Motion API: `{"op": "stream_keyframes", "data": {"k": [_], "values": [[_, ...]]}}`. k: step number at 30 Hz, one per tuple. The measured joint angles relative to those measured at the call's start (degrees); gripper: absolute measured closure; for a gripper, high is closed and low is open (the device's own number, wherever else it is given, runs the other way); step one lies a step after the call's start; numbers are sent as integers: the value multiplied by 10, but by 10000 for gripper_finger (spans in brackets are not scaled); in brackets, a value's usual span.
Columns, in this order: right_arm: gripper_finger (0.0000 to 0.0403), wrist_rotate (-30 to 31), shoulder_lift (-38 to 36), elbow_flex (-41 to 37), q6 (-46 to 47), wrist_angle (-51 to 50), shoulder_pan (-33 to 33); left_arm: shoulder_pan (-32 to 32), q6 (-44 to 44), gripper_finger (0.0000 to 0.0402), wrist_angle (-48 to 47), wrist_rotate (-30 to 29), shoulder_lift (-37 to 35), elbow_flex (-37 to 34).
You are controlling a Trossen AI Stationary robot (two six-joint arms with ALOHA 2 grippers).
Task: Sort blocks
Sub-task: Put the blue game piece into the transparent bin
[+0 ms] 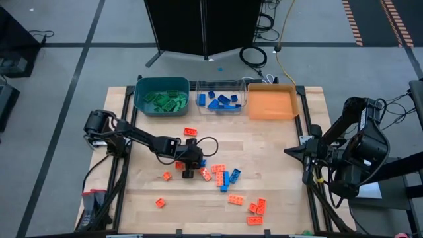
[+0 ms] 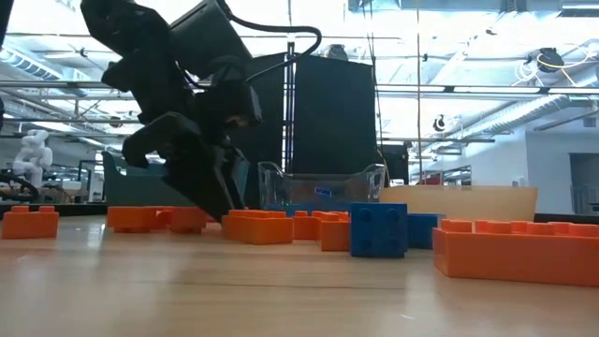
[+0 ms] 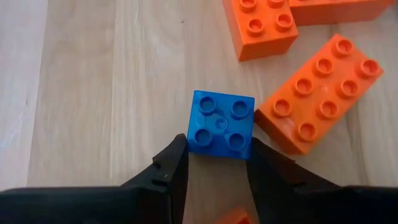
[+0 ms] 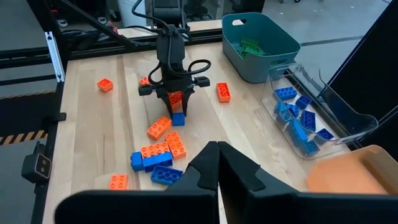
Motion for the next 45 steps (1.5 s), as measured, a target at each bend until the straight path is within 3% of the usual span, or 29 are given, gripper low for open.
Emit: {"op": "stream_keyframes", "data": {"k": [14,21,30,38,45], "values": [[402,0,0,0,-1,-2,0,45,-44,269,-22,-26,3,89],[402,0,0,0,-3,-3,0,95,-58,269,-54,-96,2,186],[402,0,0,0,-5,-3,0,204,-12,269,-73,-197,1,309],[402,0,0,0,-5,-3,0,307,-27,269,-107,-172,10,312],[402,0,0,0,-5,-3,0,347,-30,269,-161,-121,40,311]]}}
